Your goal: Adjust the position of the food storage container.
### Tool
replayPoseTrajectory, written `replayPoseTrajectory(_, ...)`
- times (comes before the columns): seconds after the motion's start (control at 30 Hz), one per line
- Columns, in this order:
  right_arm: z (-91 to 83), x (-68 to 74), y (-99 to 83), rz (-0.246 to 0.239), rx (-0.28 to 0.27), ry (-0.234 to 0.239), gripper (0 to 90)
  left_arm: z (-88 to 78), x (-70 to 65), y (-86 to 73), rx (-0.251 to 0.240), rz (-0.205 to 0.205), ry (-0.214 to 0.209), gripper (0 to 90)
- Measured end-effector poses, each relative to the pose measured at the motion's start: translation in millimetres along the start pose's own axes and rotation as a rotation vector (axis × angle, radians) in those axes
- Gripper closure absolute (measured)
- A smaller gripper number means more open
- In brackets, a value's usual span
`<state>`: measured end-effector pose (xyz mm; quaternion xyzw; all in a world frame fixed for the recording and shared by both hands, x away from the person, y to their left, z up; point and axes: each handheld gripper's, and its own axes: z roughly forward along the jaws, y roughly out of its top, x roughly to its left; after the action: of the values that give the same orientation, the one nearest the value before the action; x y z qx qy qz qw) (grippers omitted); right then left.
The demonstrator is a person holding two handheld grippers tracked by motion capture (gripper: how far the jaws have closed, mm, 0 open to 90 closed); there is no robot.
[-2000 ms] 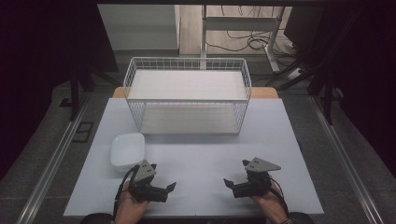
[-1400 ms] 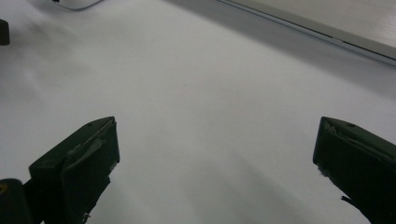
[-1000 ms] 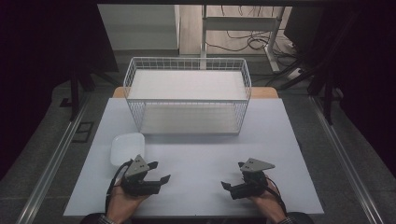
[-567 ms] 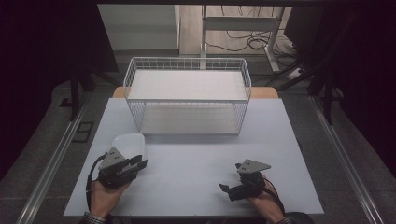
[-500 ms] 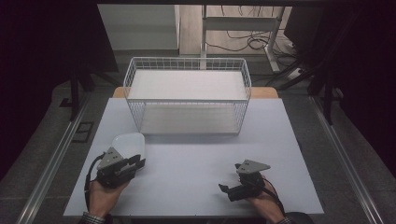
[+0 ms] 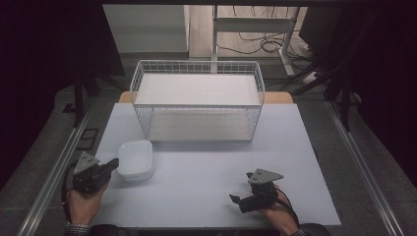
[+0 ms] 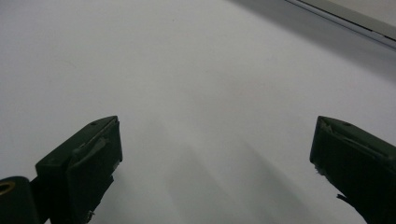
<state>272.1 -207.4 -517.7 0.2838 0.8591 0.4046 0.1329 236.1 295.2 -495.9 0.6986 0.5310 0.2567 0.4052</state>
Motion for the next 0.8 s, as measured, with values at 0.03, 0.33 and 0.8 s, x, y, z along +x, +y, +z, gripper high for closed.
replayPoseTrajectory(0.03, 0.1, -0.1, 0.0, 0.000, 0.001, 0.000, 2.0, 1.2, 8.2, -4.3, 0.021, 0.001, 0.044, 90.0)
replayPoseTrajectory(0.33, 0.4, 0.8, 0.0, -0.011, 0.002, -0.001, 2.0, 21.4, 24.5, -18.3, 0.132, -0.031, 0.009, 90.0)
replayPoseTrajectory(0.8, 2.0, 1.8, -0.8, -0.026, 0.013, -0.006, 2.0, 27.2, -9.6, -11.7, 0.183, 0.056, -0.133, 90.0)
